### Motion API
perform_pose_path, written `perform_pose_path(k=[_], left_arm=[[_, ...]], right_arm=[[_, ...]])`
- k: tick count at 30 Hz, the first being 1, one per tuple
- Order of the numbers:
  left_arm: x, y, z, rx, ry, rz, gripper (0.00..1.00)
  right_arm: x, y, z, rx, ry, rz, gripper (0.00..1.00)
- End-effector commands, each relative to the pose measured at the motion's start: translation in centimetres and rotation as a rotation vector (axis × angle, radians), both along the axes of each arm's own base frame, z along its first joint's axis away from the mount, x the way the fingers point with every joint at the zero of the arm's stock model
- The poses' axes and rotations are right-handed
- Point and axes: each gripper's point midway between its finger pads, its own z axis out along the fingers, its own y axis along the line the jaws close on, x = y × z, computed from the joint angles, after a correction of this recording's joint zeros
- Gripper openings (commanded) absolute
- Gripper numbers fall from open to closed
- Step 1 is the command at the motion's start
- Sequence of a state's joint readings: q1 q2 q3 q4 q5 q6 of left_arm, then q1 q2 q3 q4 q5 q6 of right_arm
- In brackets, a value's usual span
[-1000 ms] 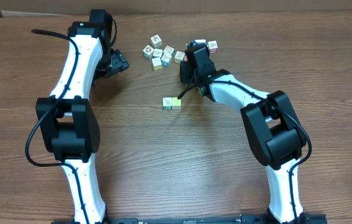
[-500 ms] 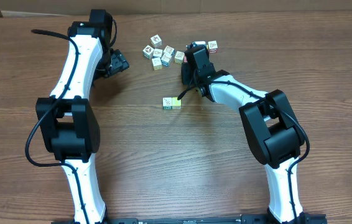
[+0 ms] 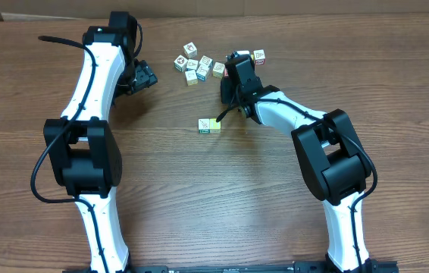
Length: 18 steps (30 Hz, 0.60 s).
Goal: Form a horizontal line
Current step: 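Close the right gripper on the pretzel block and lift it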
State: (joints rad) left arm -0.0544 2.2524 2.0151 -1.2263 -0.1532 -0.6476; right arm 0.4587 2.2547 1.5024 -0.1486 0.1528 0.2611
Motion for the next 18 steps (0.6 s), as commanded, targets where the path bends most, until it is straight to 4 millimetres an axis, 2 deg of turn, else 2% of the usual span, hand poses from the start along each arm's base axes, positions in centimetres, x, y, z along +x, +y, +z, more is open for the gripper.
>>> perform_pose_path(k=[1, 10, 18], left_arm=[[0.4, -0.1, 0.1, 0.005, -0.008, -0.011, 1.00], [0.4, -0.1, 0.1, 0.005, -0.008, -0.011, 1.00], [0.4, -0.1, 0.1, 0.005, -0.008, -0.011, 1.00]], right_arm=[[0.1, 0.2, -0.1, 0.007, -0.001, 0.005, 0.36], [0.1, 0.1, 1.4, 0.012, -0.012, 0.006, 0.27], [-0.3, 0.0, 2.9, 0.013, -0.014, 0.006, 0.27]])
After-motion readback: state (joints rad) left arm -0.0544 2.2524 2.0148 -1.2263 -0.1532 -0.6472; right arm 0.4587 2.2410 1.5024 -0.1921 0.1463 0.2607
